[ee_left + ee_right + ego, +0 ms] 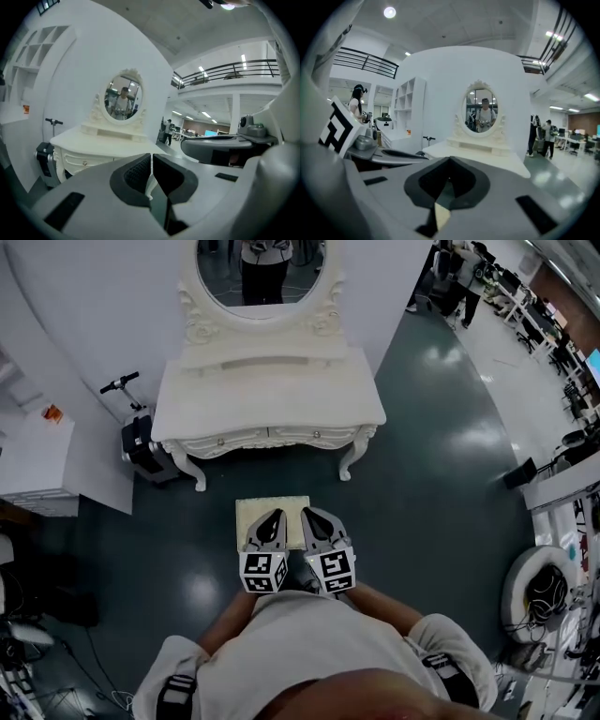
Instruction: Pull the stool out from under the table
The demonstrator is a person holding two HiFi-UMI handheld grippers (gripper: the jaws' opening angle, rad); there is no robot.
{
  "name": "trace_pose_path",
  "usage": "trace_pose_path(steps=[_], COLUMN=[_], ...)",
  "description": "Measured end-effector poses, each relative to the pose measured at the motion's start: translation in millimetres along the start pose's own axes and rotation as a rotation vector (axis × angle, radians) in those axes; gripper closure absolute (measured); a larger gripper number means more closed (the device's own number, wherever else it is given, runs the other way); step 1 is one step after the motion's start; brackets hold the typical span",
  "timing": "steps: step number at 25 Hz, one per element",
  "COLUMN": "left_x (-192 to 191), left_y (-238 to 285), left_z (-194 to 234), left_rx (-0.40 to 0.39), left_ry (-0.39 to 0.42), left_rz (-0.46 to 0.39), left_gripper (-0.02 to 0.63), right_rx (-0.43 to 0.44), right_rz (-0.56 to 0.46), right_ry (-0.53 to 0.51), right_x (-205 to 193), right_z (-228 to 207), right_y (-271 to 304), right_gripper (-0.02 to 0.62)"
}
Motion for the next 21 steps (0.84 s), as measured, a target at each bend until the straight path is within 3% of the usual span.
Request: trace_pose_path(steps=[6,15,21], left_x=[8,15,9], left_y=[2,-5,-15], left_z=[-12,-23,-43], left_rx=[0.017,-0.013,-0.026], left_ry=[0.067,0.090,0.093], left_rz=[0.013,0.034,0.052], left_gripper=[0.585,0.584,0.586], right_rx=[0.005,0.046,0.045], right_rz=[-0.027,-0.070,-0.063], right_ry=[-0.002,-0.164,-0.115], right_x=[11,18,10], right_z=[-11,2,-4], right_y=[-18,-30,-48], right_gripper=[0.581,0.581,0.581])
Point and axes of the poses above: the fingertips, and each gripper's own axes: y forward along the fingers, z to its left, x out of its top, the point moved 5 cm from there along -y, backward along the fingers, and after that the axes turned 9 degrees about y, right-handed, at the moved point
